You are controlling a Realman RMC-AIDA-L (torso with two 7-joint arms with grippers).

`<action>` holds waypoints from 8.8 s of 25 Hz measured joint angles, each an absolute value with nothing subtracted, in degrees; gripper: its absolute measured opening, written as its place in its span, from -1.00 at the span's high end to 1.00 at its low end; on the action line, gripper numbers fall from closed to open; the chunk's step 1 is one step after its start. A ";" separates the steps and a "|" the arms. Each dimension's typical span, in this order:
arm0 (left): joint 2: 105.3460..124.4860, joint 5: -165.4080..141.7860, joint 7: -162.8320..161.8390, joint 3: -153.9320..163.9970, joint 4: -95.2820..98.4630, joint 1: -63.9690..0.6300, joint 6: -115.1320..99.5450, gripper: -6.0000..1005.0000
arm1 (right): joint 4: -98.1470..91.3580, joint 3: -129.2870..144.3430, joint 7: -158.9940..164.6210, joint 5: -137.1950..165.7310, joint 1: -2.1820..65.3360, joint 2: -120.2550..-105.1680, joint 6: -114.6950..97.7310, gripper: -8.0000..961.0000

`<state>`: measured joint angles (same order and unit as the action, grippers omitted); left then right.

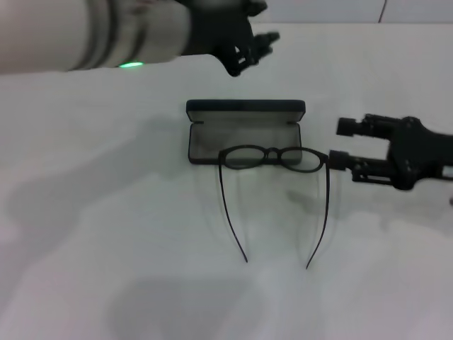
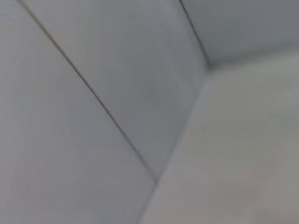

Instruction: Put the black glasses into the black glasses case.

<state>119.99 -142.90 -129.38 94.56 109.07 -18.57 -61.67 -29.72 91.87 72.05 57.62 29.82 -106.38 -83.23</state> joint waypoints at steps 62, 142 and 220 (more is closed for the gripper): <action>118.20 -74.53 -70.24 51.15 32.37 -10.96 -104.05 0.79 | -31.21 91.89 109.77 124.28 67.71 -116.27 -66.06 0.10; 119.88 -74.12 -59.32 55.01 15.66 -26.31 -112.96 0.91 | -40.72 82.88 73.80 65.53 38.49 -116.19 -84.01 0.94; 120.02 -68.81 -52.21 59.24 9.56 -28.25 -114.37 0.91 | -29.66 100.78 51.53 41.59 41.45 -116.19 -78.31 0.93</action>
<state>120.02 -68.81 -52.21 59.24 9.56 -28.25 -114.37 -29.66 100.78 51.53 41.59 41.45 -116.19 -78.31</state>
